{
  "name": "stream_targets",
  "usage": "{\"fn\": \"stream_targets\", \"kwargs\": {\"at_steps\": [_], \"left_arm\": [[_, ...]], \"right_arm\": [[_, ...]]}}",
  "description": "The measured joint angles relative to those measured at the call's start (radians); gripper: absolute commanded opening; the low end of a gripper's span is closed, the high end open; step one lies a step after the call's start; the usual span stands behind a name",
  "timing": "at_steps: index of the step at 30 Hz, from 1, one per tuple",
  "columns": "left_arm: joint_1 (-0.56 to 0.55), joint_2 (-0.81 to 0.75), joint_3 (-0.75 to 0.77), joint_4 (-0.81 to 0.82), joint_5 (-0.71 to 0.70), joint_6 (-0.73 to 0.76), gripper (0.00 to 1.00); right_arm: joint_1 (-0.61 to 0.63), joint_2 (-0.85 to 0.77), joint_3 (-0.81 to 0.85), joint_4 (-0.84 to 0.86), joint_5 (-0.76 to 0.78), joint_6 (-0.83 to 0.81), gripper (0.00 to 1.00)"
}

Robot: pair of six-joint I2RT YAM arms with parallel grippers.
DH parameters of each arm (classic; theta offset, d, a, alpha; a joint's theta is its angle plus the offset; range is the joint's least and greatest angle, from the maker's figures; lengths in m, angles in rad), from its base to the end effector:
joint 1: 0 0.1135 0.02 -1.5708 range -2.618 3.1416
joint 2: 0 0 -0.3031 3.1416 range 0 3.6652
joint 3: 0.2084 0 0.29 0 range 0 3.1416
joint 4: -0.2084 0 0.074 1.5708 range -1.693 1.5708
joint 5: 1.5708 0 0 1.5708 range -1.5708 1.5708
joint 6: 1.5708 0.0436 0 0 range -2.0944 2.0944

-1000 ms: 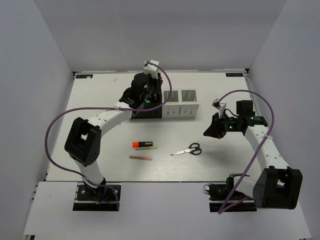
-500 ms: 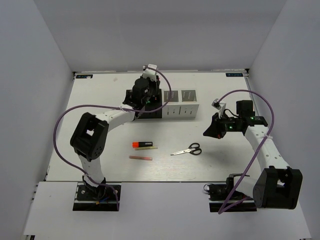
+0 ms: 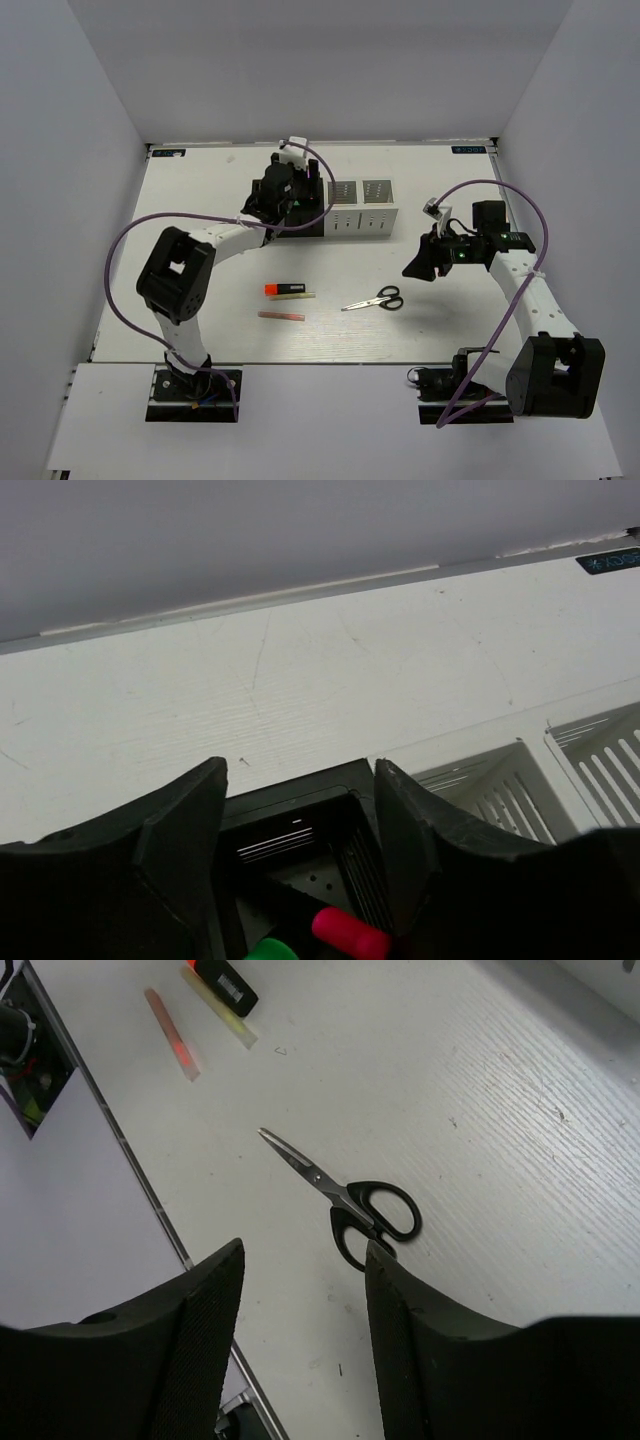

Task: Sort the stationery into containers
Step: Place the pen in the storage box, then pick up the pen from the center of the board.

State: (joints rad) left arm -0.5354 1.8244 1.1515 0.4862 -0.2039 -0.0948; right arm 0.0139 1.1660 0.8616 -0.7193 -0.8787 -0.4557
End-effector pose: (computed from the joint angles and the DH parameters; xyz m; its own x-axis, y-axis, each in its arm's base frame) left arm 0.4087 -0.2322 0.2553 -0.1900 0.0049 -0.9818 0.3119 0.9485 -0.0556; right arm 0.2418 0.0369 0.2773 -0.5867 -0.2890 -0.7565 -0.7434 0.5628 0.3615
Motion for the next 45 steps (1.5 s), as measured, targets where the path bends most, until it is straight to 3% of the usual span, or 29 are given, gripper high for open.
{"fn": "stream_targets", "kwargs": {"at_steps": [1, 2, 3, 4, 5, 6, 8, 10, 11, 13, 14, 16, 20, 23, 27, 31, 39, 45], "left_arm": [[0.000, -0.007, 0.001, -0.005, 0.006, -0.004, 0.50], [0.000, -0.017, 0.003, -0.011, 0.012, -0.012, 0.38], [0.000, -0.029, 0.004, -0.018, 0.021, -0.023, 0.26], [0.000, -0.045, 0.005, -0.027, 0.035, -0.030, 0.07], [0.001, -0.065, 0.006, -0.049, 0.055, -0.045, 0.02], [0.001, -0.087, 0.010, -0.080, 0.076, -0.051, 0.00], [0.002, -0.151, 0.022, -0.178, 0.154, -0.062, 0.01], [0.002, -0.225, 0.048, -0.316, 0.246, -0.058, 0.10], [0.002, -0.264, 0.064, -0.394, 0.303, -0.040, 0.30], [-0.001, -0.332, 0.108, -0.576, 0.397, 0.018, 0.39], [-0.003, -0.360, 0.139, -0.694, 0.432, 0.046, 0.50], [-0.005, -0.377, 0.198, -0.882, 0.468, 0.102, 0.58], [0.004, -0.353, 0.236, -1.208, 0.485, 0.175, 0.60], [0.006, -0.301, 0.210, -1.362, 0.473, 0.216, 0.44], [-0.023, -0.234, 0.135, -1.441, 0.442, 0.293, 0.42], [-0.087, -0.204, 0.050, -1.434, 0.406, 0.374, 0.49], [-0.136, -0.126, 0.054, -1.378, 0.360, 0.497, 0.57], [-0.155, -0.052, 0.056, -1.333, 0.292, 0.547, 0.58]], "right_arm": [[0.000, 0.000, 0.000, -0.001, 0.000, 0.000, 0.56], [0.000, 0.000, 0.000, -0.002, 0.000, 0.000, 0.56], [0.000, 0.000, 0.000, -0.004, 0.000, 0.000, 0.48], [0.000, 0.000, 0.000, -0.005, 0.000, -0.001, 0.32], [0.000, 0.000, 0.000, -0.005, -0.003, -0.005, 0.12], [0.000, 0.000, 0.001, -0.009, -0.007, -0.005, 0.00], [0.000, 0.000, 0.002, -0.016, -0.014, -0.002, 0.00], [0.000, 0.000, 0.003, -0.020, -0.016, -0.003, 0.00], [0.000, 0.000, 0.005, -0.023, -0.016, -0.005, 0.13], [-0.001, 0.000, 0.007, -0.027, -0.019, -0.007, 0.43], [-0.001, 0.000, 0.008, -0.031, -0.021, -0.013, 0.49], [0.000, 0.000, 0.009, -0.035, -0.023, -0.020, 0.53], [0.000, 0.008, 0.015, -0.044, -0.038, -0.032, 0.54], [-0.001, 0.021, 0.023, -0.050, -0.047, -0.043, 0.54], [-0.001, 0.027, 0.027, -0.064, -0.061, -0.052, 0.54], [-0.001, 0.029, 0.027, -0.074, -0.070, -0.060, 0.54], [-0.001, 0.038, 0.035, -0.095, -0.075, -0.077, 0.56], [-0.001, 0.041, 0.040, -0.101, -0.076, -0.083, 0.57]]}}
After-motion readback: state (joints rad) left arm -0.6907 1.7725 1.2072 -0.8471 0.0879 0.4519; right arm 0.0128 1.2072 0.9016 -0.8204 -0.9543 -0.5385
